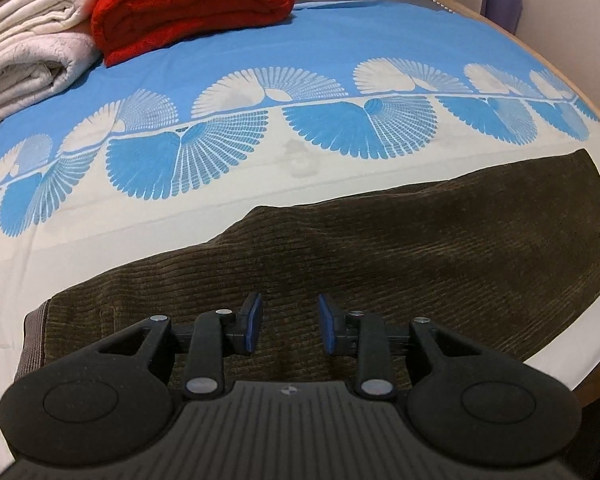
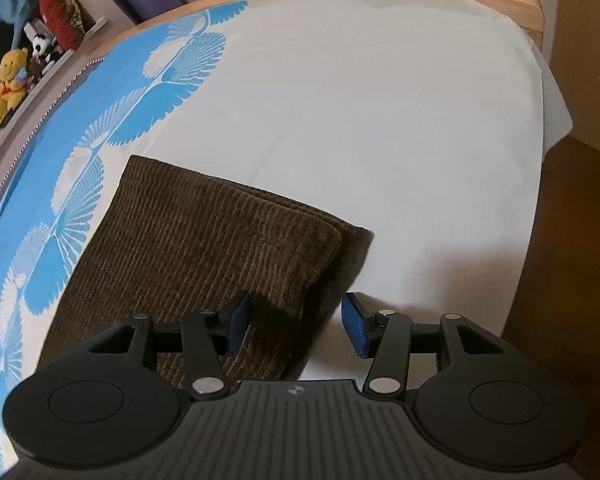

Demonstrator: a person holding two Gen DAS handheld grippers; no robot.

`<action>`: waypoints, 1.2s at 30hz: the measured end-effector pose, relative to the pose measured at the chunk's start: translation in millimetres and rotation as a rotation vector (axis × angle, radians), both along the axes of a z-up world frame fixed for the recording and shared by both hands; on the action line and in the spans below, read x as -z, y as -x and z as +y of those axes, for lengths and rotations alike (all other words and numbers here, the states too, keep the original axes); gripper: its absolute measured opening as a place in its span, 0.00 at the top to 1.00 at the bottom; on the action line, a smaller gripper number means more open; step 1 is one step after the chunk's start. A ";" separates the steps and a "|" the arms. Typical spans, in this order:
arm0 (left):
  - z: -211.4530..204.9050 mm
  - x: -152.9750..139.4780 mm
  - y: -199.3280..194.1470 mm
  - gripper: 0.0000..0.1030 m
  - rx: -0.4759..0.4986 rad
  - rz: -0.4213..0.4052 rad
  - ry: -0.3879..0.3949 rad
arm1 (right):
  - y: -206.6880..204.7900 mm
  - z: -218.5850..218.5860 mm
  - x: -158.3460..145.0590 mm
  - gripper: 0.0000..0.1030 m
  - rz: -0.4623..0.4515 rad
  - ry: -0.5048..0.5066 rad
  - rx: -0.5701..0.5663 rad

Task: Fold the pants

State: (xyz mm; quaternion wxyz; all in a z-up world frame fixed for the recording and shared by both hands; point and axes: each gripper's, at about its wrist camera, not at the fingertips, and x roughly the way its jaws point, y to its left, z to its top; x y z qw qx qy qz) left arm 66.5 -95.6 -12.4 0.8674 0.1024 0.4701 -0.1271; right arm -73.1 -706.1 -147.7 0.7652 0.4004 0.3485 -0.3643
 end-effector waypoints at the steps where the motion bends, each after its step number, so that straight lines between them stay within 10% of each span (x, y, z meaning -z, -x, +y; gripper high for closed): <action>1: 0.1 0.7 -1.4 0.67 -0.002 0.002 0.001 | -1.4 1.1 0.3 0.49 0.006 0.010 -0.004; 7: 2.5 -0.3 -2.6 0.66 -0.010 -0.001 0.007 | -7.7 5.8 1.7 0.50 0.022 0.063 -0.003; 12: 4.3 -0.4 -2.7 0.66 -0.008 0.000 0.007 | -7.4 2.9 -1.0 0.80 0.012 0.073 0.022; 24: 3.4 -7.5 0.8 0.66 -0.002 -0.007 0.035 | -6.2 17.9 -42.1 0.86 -0.092 0.172 -0.011; 31: 5.1 -11.8 0.8 0.66 -0.007 -0.015 0.048 | -24.7 82.3 -110.5 0.87 -0.213 0.432 -0.143; 36: 11.7 -11.1 -0.8 0.66 -0.034 -0.012 0.052 | -46.3 202.2 -167.6 0.87 -0.386 0.770 -0.496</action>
